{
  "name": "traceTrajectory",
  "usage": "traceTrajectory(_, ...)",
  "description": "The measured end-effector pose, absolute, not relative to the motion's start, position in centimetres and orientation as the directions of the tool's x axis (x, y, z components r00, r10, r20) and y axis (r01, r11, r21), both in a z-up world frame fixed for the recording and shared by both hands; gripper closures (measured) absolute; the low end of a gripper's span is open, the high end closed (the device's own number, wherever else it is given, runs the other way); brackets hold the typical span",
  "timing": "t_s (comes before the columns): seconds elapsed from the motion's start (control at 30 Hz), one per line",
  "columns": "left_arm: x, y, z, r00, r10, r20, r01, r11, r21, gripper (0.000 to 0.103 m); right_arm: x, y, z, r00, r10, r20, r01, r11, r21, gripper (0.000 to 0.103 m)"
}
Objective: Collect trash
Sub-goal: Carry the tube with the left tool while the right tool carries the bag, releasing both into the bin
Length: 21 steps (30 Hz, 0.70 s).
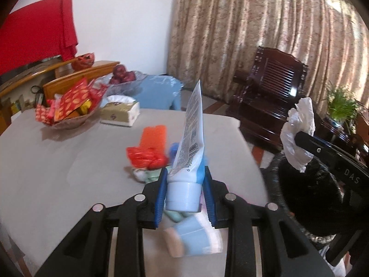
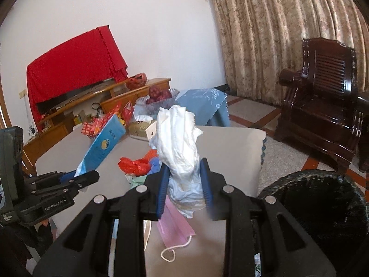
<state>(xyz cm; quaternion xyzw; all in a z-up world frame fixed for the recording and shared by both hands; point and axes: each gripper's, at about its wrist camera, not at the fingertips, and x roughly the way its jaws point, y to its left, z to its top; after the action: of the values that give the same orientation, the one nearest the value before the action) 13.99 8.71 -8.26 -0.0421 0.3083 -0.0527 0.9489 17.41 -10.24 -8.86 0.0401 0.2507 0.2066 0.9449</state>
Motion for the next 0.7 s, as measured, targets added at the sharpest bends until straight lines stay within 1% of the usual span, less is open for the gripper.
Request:
traceTrajectory(0.13, 13.7, 6.2, -7.7, 0.805, -0.169, -0.569, 0.127, 0.985, -0.113, 0.073, 16.2, -11.7, -8.2, 0.81, 0.386, -0.442, -0.345, 0.923, 0.173, 0.077)
traceTrajectory(0.33, 13.8, 1.3, -7.4, 0.789, -0.251, -0.56, 0.233, 0.967, -0.106, 0.073, 14.6, -16.4, -8.2, 0.845, 0.308, -0.437, -0.258, 0.951, 0.171, 0.077)
traceTrajectory(0.53, 14.2, -3.6, -7.8, 0.754, -0.337, -0.564, 0.338, 0.935, -0.106, 0.073, 12.8, -21.4, -9.1, 0.87, 0.207, -0.449, -0.147, 0.975, 0.165, 0.077)
traceTrajectory(0.7, 14.7, -8.3, -8.5, 0.703, -0.412, -0.579, 0.435, 0.894, -0.109, 0.073, 11.5, -25.5, -10.7, 0.872, 0.118, -0.476, -0.049, 0.987, 0.155, 0.077)
